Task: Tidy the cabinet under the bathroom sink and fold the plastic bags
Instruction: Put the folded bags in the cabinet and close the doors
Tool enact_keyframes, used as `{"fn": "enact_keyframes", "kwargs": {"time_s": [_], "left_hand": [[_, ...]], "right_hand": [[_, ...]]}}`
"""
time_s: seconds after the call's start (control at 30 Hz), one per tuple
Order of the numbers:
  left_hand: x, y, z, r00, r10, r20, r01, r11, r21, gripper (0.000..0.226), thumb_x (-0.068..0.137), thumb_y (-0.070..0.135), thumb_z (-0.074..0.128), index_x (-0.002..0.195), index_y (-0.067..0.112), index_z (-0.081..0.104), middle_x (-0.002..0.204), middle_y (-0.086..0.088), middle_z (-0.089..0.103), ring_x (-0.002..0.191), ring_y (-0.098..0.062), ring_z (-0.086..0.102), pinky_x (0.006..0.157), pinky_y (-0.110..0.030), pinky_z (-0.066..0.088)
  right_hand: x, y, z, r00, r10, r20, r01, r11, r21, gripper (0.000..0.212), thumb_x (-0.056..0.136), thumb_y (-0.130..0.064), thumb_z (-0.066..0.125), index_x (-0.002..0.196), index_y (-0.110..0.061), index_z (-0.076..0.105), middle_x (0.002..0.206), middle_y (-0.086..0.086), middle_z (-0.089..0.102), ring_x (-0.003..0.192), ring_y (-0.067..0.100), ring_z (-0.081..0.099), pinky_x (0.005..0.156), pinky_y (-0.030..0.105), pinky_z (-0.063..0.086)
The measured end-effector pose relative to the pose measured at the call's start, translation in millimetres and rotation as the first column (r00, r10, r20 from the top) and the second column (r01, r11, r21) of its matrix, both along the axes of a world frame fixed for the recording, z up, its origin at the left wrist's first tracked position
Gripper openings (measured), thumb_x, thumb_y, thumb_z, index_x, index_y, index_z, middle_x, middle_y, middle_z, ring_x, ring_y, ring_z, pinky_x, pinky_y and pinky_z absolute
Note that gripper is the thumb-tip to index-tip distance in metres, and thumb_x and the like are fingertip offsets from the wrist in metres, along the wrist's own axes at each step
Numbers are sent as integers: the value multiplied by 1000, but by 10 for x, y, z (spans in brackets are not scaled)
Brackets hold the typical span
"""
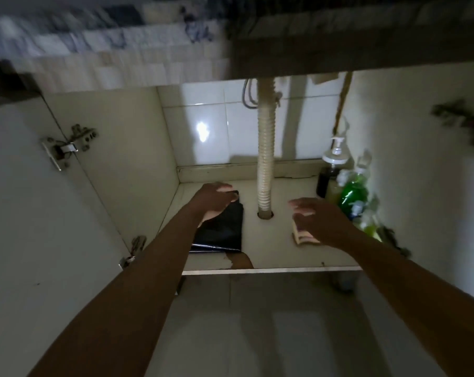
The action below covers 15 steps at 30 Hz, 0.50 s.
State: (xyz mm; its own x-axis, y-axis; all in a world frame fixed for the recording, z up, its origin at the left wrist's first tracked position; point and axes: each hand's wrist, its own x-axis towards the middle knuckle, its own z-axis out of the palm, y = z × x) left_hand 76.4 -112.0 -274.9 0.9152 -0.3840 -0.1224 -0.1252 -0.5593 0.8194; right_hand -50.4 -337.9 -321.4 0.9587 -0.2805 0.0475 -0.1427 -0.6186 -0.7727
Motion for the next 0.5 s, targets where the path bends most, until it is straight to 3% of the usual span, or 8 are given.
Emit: {"fn": "enact_keyframes", "kwargs": {"time_s": [0.07,0.13,0.23,0.3,0.4,0.5], "left_hand": [[-349,-161,332,990,-84,113,87,996,-26,42,93,26,65,134,17,59,132,-1,60,104,-16,60,73,-22,47],[-682,-311,633,974,-142,178,159,983,-86,40,92,25,67,131,19,62,124,-2,64,94,-11,61,68,-21,46],[-1243,-616,1087,930,-253,265,298,944,-141,38,91,27,68,129,23,63,117,-2,67,86,-4,61,64,-16,46],[-1520,-825,1314,885,-328,330,395,904,-162,37,92,27,69,128,22,63,120,-2,66,89,-5,63,61,-12,49],[-2000,-1232,1593,788,-428,443,532,835,-139,38,91,32,68,129,29,62,130,1,63,113,-8,61,82,-20,54],[-2564,-1608,1786,657,-506,559,650,756,-80,42,94,36,64,135,33,56,141,3,55,123,-10,54,100,-29,46]], "right_hand": [[-517,-62,356,993,-55,105,51,998,39,30,93,-14,65,117,-31,66,118,-1,68,93,7,66,76,17,55],[-933,-92,629,976,-112,189,125,990,-61,26,94,-17,62,114,-32,69,110,-7,69,83,-3,62,67,7,48],[-1599,-157,974,913,-209,351,274,951,-145,26,90,-21,65,111,-33,74,110,-13,72,86,0,67,76,10,47],[-1942,-184,1097,870,-231,435,336,925,-180,27,88,-19,66,108,-36,73,104,-18,72,86,1,68,74,12,49],[-2506,-273,1219,783,-266,562,457,859,-230,31,88,-17,64,111,-35,71,103,-18,71,86,2,67,75,24,52],[-3029,-358,1251,706,-204,678,559,749,-356,31,88,-15,64,117,-25,70,109,-8,73,93,8,67,82,32,56]]}}
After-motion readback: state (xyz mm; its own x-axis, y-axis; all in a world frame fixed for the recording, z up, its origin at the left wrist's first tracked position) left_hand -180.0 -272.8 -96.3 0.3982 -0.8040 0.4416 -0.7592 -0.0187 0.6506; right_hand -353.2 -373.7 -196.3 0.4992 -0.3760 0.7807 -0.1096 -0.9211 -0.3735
